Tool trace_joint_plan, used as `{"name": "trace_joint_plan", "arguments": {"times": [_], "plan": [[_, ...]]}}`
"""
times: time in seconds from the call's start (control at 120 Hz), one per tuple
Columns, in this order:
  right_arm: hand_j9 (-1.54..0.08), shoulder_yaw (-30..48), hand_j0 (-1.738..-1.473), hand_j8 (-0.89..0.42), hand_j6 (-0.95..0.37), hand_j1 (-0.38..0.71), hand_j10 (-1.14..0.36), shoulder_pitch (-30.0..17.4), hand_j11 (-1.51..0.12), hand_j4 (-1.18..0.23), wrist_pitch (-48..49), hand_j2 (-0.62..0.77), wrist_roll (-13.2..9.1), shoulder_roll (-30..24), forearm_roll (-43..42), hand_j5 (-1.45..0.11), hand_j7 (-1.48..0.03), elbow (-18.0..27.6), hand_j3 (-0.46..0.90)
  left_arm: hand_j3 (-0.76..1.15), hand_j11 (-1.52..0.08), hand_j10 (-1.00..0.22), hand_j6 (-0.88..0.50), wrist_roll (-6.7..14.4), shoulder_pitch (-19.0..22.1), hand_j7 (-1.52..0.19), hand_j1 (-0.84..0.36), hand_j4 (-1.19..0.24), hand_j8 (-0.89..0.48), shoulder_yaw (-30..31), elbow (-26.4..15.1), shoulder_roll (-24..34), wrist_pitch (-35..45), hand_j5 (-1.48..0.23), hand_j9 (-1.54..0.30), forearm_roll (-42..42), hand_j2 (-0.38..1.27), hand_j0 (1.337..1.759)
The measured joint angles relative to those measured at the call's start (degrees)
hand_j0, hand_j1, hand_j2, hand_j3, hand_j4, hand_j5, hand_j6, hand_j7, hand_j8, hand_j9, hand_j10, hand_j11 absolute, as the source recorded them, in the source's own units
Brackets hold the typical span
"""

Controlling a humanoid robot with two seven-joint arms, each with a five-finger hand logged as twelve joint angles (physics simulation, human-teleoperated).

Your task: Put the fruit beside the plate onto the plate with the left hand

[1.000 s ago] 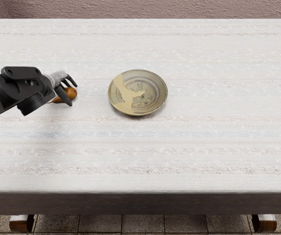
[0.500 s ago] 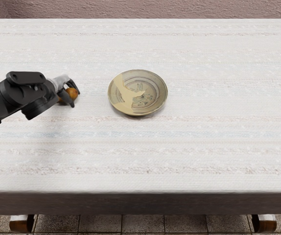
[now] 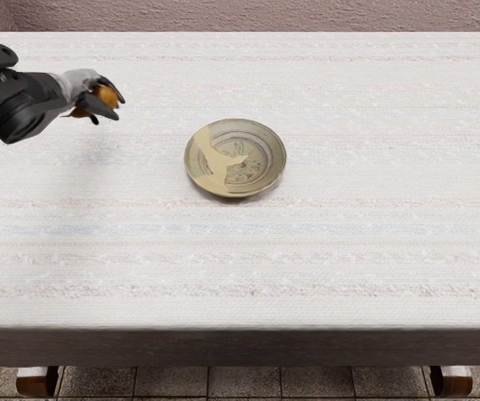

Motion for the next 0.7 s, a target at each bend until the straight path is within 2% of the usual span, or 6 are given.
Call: {"name": "trace_joint_plan", "arguments": {"times": [0.025,0.225,0.333,0.492,0.567,0.7], "plan": [[-0.02,0.0,-1.658,-0.02,-0.02,-0.33,-0.02,0.0,-0.02,-0.02,0.0,0.00,0.0,0.0,0.0,-0.02,-0.02,0.0,0.00,0.06,-1.26,-0.78,-0.31,0.0,0.2,-1.13,-0.63,-0.48,-0.52,-2.9,0.0,-0.3,-2.0,-1.20,-1.22,0.1,0.37,1.616],[-0.02,0.0,-1.658,-0.02,-0.02,-0.33,-0.02,0.0,-0.02,-0.02,0.0,0.00,0.0,0.0,0.0,-0.02,-0.02,0.0,0.00,0.02,-1.26,-0.80,-0.31,-0.1,1.1,-1.18,-0.63,-0.48,-0.52,-21.2,0.0,-6.9,-8.3,-1.20,-1.25,1.8,0.38,1.611],[-0.02,0.0,-1.658,-0.02,-0.02,-0.33,-0.02,0.0,-0.02,-0.02,0.0,0.00,0.0,0.0,0.0,-0.02,-0.02,0.0,0.00,0.01,-1.27,-0.80,-0.30,-0.3,3.1,-1.19,-0.64,-0.48,-0.51,-24.7,1.6,-9.3,-8.5,-1.20,-1.25,2.4,0.40,1.606],[-0.02,0.0,-1.658,-0.02,-0.02,-0.33,-0.02,0.0,-0.02,-0.02,0.0,0.00,0.0,0.0,0.0,-0.02,-0.02,0.0,0.00,0.01,-1.25,-0.81,-0.31,-0.4,6.3,-1.20,-0.61,-0.49,-0.52,-25.7,5.5,-10.3,-8.6,-1.20,-1.24,3.1,0.37,1.613],[-0.02,0.0,-1.658,-0.02,-0.02,-0.33,-0.02,0.0,-0.02,-0.02,0.0,0.00,0.0,0.0,0.0,-0.02,-0.02,0.0,0.00,0.00,-1.06,-0.70,-0.34,-0.4,6.6,-1.02,-0.49,-0.52,-0.53,-25.9,6.0,-11.4,-8.5,-1.01,-1.05,3.2,0.30,1.624],[-0.02,0.0,-1.658,-0.02,-0.02,-0.33,-0.02,0.0,-0.02,-0.02,0.0,0.00,0.0,0.0,0.0,-0.02,-0.02,0.0,0.00,0.00,-0.65,-0.44,-0.25,-0.4,7.0,-0.63,-0.18,-0.34,-0.39,-26.2,6.3,-12.3,-8.6,-0.63,-0.65,3.2,0.17,1.640]]}}
